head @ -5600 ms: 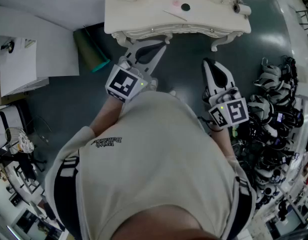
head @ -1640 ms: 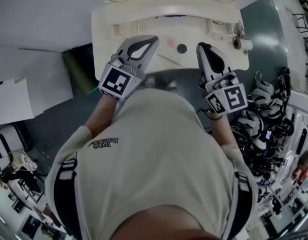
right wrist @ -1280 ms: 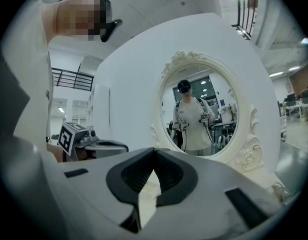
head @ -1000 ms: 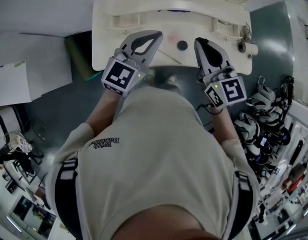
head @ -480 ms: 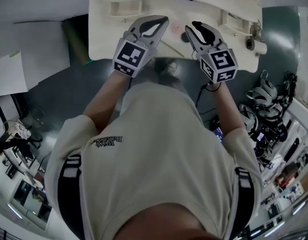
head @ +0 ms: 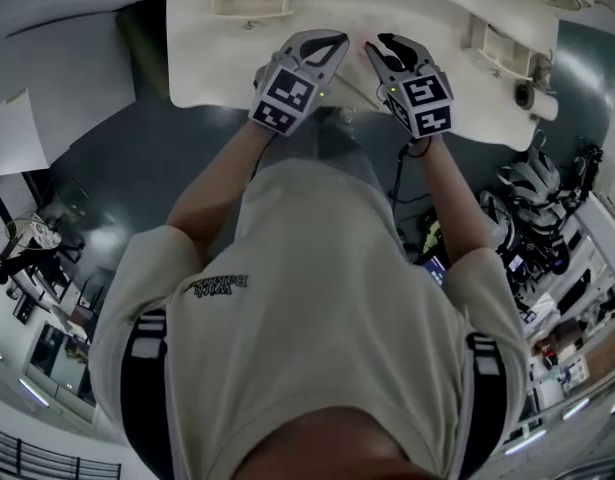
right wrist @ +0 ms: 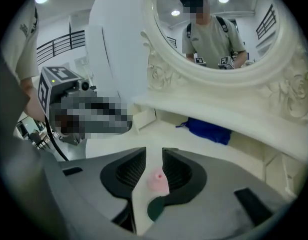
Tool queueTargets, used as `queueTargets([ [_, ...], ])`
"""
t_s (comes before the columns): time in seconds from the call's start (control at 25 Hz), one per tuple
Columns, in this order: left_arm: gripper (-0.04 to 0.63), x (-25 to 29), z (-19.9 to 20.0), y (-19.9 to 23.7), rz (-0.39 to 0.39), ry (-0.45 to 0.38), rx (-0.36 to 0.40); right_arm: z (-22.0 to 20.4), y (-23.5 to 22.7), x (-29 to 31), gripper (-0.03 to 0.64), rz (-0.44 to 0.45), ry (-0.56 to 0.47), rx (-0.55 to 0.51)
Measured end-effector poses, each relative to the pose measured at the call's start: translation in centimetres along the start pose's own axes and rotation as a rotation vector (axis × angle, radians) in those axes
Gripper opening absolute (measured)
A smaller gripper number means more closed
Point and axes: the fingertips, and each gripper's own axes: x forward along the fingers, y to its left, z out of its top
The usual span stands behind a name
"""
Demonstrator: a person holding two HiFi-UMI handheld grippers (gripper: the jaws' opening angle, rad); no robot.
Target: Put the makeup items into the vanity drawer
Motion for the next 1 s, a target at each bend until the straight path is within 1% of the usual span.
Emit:
queueTargets([
  [0.12, 0.014, 1.6, -2.7, 0.7, -0.011, 0.056, -0.027, -2.4, -0.3, 2.4, 0.107, 0.007, 0.075, -0.016],
  [0.24, 0.014, 2.7, -4.5, 1.1, -0.025, 0.1, -0.037, -4.0, -0.4, 4.0, 0.123, 0.005, 0.146, -0.032],
  [0.4, 0.015, 3.6, -6.5, 1.0, -0.038, 0.13, -0.053, -5.4, -0.7, 5.1, 0.121, -0.015, 0.213, -0.067],
  [0.48, 0.014, 3.8, -7.0, 1.0, -0.038, 0.138, -0.058, -6.1, -0.7, 5.4, 0.12, -0.014, 0.235, -0.063],
  [0.6, 0.014, 4.0, -7.4, 1.1, -0.041, 0.152, -0.067, -6.3, -0.9, 5.6, 0.082, -0.027, 0.241, -0.053],
  [0.8, 0.014, 4.3, -7.6, 1.4, -0.043, 0.158, -0.065, -6.2, -1.2, 5.7, 0.071, -0.034, 0.229, -0.055],
  [0.88, 0.014, 4.2, -7.0, 1.3, -0.042, 0.148, -0.058, -6.1, -1.3, 5.6, 0.049, -0.039, 0.219, -0.051],
  [1.0, 0.014, 3.9, -6.4, 1.2, -0.04, 0.131, -0.055, -5.7, -1.4, 5.3, 0.043, -0.05, 0.204, -0.043],
])
